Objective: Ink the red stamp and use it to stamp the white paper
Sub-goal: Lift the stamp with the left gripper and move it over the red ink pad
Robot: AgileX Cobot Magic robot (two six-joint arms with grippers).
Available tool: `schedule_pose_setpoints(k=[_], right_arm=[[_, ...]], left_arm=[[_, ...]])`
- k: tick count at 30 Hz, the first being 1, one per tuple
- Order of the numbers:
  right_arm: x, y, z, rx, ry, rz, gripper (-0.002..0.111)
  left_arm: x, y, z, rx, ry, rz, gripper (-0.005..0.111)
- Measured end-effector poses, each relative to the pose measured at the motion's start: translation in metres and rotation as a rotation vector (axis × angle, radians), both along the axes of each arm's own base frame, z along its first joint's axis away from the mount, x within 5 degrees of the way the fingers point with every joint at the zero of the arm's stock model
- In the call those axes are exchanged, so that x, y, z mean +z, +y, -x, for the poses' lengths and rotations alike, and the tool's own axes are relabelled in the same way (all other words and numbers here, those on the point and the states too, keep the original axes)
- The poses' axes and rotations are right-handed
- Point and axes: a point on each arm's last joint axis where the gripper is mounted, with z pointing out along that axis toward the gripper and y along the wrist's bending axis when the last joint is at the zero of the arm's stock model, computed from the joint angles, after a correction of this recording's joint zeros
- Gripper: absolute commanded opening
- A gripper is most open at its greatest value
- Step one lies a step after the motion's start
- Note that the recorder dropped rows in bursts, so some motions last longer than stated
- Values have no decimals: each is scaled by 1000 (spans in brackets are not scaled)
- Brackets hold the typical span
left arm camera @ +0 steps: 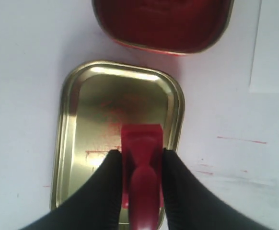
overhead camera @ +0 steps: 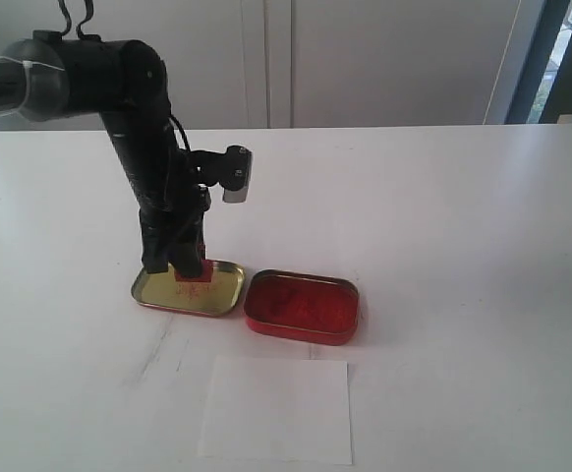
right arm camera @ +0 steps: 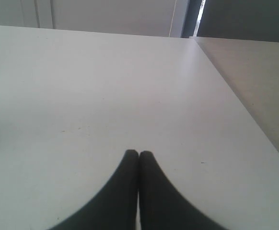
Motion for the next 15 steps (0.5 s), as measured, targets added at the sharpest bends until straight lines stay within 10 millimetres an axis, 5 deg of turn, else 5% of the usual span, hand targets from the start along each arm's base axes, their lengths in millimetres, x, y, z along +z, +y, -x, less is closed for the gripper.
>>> schedule_pose_setpoints(k=[15], right_arm=[[0, 0, 0, 0, 0, 0, 0]], left_arm=[[9, -49, 28, -69, -22, 17, 0]])
